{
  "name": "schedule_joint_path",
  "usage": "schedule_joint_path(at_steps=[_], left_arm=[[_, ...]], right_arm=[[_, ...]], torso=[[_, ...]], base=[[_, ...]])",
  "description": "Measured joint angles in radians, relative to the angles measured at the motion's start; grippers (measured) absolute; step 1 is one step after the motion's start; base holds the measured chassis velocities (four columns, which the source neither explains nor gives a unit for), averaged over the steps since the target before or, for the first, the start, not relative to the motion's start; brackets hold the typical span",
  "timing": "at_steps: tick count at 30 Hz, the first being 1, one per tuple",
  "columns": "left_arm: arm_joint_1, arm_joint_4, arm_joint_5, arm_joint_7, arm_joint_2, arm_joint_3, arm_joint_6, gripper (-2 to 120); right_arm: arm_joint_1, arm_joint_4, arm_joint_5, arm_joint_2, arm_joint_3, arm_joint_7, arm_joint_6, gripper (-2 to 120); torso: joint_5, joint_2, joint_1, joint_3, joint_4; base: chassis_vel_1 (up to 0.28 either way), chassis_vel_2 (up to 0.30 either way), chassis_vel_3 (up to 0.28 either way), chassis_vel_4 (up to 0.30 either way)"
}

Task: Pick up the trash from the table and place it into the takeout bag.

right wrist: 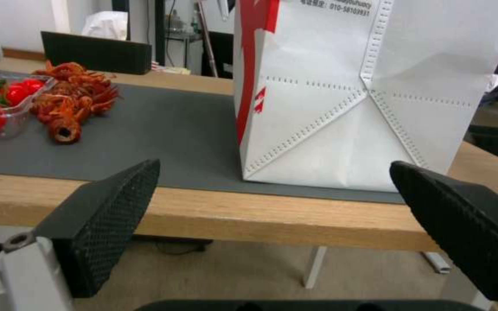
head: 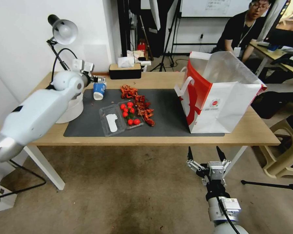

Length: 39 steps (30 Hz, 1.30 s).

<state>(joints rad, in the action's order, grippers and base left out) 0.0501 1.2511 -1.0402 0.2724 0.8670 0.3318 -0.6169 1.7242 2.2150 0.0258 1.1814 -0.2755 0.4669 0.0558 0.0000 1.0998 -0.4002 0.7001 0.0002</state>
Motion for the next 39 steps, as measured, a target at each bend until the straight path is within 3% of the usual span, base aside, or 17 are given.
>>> schedule_joint_path(at_steps=[2, 5, 8, 13, 35, 39], left_arm=[[-0.043, -0.078, -0.01, -0.028, 0.036, 0.022, -0.043, 100], [-0.061, -0.126, -0.016, -0.039, 0.059, 0.039, -0.051, 100], [-0.086, -0.235, -0.039, -0.043, 0.114, 0.038, -0.072, 100], [-0.098, -0.343, -0.041, -0.063, 0.155, 0.032, -0.078, 100], [-0.096, -0.459, -0.086, -0.075, 0.231, -0.024, -0.119, 100], [-0.096, -0.474, -0.081, -0.074, 0.237, -0.024, -0.12, 95]], right_arm=[[-0.004, -0.005, 0.003, 0.0, -0.001, 0.001, 0.0, 100], [-0.008, -0.009, 0.006, 0.0, -0.001, 0.001, 0.0, 100], [-0.014, -0.014, 0.009, 0.001, -0.001, 0.002, 0.0, 100], [-0.018, -0.016, 0.017, -0.004, -0.004, 0.003, 0.0, 100], [-0.007, -0.012, 0.017, -0.007, -0.009, 0.005, 0.004, 100], [-0.005, -0.012, 0.017, -0.004, -0.009, 0.005, 0.005, 100]], torso=[[0.0002, 0.0, 0.0, 0.0, -0.0003], [0.0003, 0.0, 0.0, 0.0, -0.0003], [0.0001, 0.0, 0.0, 0.0, -0.0004], [-0.0001, 0.0, 0.0, 0.0, 0.0002], [0.0002, 0.0, 0.0, 0.0, -0.0002], [0.0001, 0.0, 0.0, 0.0, -0.0002]], base=[[0.0, 0.0, 0.0, 0.0], [0.0, 0.0, 0.0, 0.0], [0.0, 0.0, 0.0, 0.0], [0.0, 0.0, 0.0, 0.0], [0.0, 0.0, 0.0, 0.0], [0.0, 0.0, 0.0, 0.0]])
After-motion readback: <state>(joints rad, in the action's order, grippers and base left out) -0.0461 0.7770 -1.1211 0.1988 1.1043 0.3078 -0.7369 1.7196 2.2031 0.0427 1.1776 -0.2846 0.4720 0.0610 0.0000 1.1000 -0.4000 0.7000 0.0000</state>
